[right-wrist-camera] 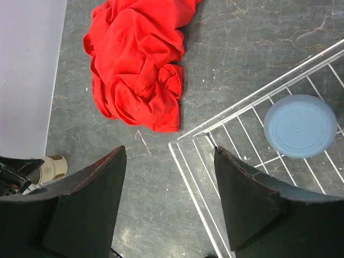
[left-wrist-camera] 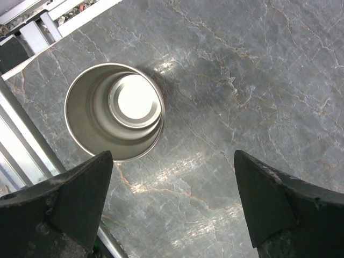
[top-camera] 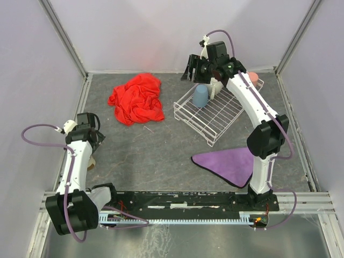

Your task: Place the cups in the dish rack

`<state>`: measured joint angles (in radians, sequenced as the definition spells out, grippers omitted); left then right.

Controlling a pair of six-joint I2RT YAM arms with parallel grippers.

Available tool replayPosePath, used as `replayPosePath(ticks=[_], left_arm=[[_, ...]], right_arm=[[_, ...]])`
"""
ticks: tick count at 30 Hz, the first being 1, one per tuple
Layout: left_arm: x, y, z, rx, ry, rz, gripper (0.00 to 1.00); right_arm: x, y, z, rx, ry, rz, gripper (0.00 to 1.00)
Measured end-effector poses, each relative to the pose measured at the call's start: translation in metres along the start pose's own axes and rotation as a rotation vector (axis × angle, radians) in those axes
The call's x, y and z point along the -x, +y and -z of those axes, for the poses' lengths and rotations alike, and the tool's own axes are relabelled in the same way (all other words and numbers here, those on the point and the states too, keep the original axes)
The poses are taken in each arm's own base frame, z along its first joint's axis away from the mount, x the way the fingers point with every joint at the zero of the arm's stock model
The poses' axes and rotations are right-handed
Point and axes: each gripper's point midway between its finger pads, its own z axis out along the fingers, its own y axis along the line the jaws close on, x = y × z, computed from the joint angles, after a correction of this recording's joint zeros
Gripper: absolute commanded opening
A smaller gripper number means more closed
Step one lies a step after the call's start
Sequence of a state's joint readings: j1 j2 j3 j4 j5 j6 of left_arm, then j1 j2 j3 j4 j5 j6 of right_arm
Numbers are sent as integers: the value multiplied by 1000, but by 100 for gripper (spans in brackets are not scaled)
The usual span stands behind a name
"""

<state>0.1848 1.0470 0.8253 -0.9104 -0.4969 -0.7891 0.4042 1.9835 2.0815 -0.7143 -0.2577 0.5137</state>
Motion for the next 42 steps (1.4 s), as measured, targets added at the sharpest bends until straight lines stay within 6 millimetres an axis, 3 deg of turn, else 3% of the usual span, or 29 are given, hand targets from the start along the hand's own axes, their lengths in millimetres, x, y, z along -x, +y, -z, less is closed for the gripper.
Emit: replayPosePath(ticks=[15,20,24,28,38,40,42], left_arm=[[2,-8,-32,54,37,-16,98],[0,-9,-43,71,58,-24,80],[-4,-11,-49,74,80,-35,74],[-5,-13,-53,73,85,-41,57],[-5,-16,-56,67,85,-42,34],[-5,-18,-56,61,85,-40,24],[-6,-19,-56,52,91,-39,5]], right_arm=[[-8,-7,-13,-8,27,-8,73],[-11,-11,-20,-13,37,-6,73],[-14,-13,-25,-17,45,-7,73],[-14,-14,-25,-18,45,-6,73],[-12,-17,-26,-19,38,-3,73],[-12,-19,-26,-21,38,-2,73],[-13,-21,-27,-25,41,-4,73]])
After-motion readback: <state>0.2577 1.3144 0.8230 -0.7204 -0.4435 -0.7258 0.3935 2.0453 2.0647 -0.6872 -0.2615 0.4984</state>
